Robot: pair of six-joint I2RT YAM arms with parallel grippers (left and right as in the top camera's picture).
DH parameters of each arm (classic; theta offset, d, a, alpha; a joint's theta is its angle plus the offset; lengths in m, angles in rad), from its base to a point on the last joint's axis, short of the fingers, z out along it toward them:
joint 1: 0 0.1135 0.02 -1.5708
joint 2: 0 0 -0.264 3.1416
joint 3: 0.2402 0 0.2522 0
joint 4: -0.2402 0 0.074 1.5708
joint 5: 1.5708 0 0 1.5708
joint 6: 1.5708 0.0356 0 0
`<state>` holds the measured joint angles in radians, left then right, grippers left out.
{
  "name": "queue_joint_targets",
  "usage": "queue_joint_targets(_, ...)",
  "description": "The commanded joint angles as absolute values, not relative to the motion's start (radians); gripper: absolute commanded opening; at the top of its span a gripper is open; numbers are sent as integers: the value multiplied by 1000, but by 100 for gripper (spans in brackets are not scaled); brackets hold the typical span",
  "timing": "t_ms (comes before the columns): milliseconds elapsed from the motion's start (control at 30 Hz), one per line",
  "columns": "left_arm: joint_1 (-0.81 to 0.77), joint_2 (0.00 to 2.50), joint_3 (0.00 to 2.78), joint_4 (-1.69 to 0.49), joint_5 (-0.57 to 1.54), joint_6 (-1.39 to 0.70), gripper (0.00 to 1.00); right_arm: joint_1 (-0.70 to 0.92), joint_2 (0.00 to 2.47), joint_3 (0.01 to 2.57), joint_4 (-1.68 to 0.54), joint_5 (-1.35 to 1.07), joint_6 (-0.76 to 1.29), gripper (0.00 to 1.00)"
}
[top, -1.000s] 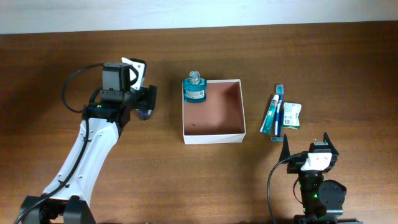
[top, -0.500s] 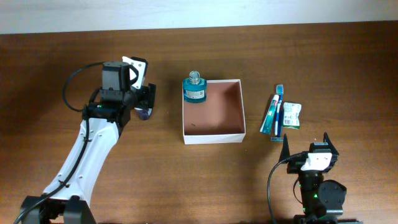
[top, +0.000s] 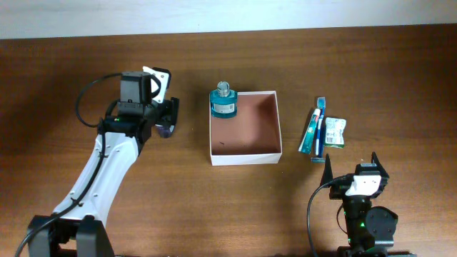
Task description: Pack container
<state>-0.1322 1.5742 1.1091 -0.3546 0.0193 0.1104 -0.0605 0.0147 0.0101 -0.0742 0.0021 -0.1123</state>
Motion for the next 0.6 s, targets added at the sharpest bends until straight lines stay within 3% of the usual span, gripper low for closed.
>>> queue_joint_targets(0, -128, 1586, 1127, -353, 30, 118, 61, -66, 7, 6, -80, 0, -116, 98)
queue_joint_targets(567, -128, 1588, 1127, -356, -7, 117, 42, -66, 7, 6, -80, 0, -116, 98)
